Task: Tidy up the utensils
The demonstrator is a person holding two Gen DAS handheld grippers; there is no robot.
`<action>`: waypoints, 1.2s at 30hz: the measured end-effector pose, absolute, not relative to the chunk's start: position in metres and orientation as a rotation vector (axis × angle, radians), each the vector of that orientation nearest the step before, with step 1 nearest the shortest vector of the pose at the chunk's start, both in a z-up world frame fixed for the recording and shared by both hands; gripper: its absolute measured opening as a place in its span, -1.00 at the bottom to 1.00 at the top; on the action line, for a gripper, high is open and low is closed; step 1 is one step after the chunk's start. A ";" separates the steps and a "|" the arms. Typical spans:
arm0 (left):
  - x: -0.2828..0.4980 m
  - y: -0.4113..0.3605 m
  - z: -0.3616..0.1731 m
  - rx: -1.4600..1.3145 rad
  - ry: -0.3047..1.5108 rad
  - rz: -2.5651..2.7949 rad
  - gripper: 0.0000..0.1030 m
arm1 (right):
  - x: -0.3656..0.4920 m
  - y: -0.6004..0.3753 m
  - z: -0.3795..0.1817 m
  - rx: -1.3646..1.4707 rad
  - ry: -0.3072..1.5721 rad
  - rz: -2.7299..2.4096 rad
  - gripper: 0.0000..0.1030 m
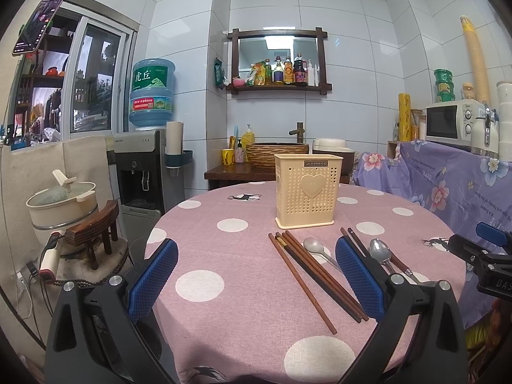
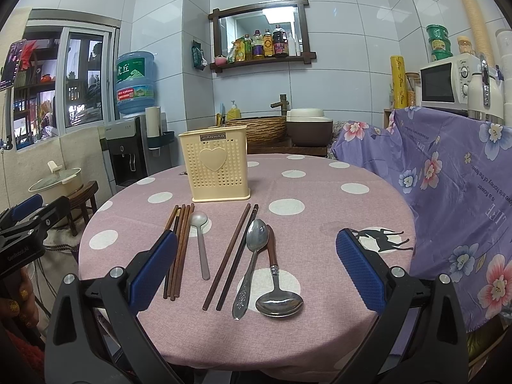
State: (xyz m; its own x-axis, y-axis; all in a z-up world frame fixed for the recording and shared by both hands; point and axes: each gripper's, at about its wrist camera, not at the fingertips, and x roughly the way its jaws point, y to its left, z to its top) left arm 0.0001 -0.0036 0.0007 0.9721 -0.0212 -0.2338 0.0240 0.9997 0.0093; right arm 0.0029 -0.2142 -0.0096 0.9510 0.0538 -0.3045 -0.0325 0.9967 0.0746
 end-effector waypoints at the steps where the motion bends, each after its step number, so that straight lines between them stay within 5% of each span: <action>1: 0.000 -0.004 0.001 0.012 0.236 -0.023 0.90 | 0.003 -0.214 -0.010 0.069 0.311 0.043 0.90; 29: 0.003 0.000 -0.006 0.023 0.266 -0.021 0.90 | 0.005 -0.215 -0.010 0.069 0.324 0.047 0.90; 36: 0.028 0.005 -0.015 -0.004 0.409 -0.054 0.90 | 0.023 -0.218 -0.016 0.026 0.398 0.067 0.90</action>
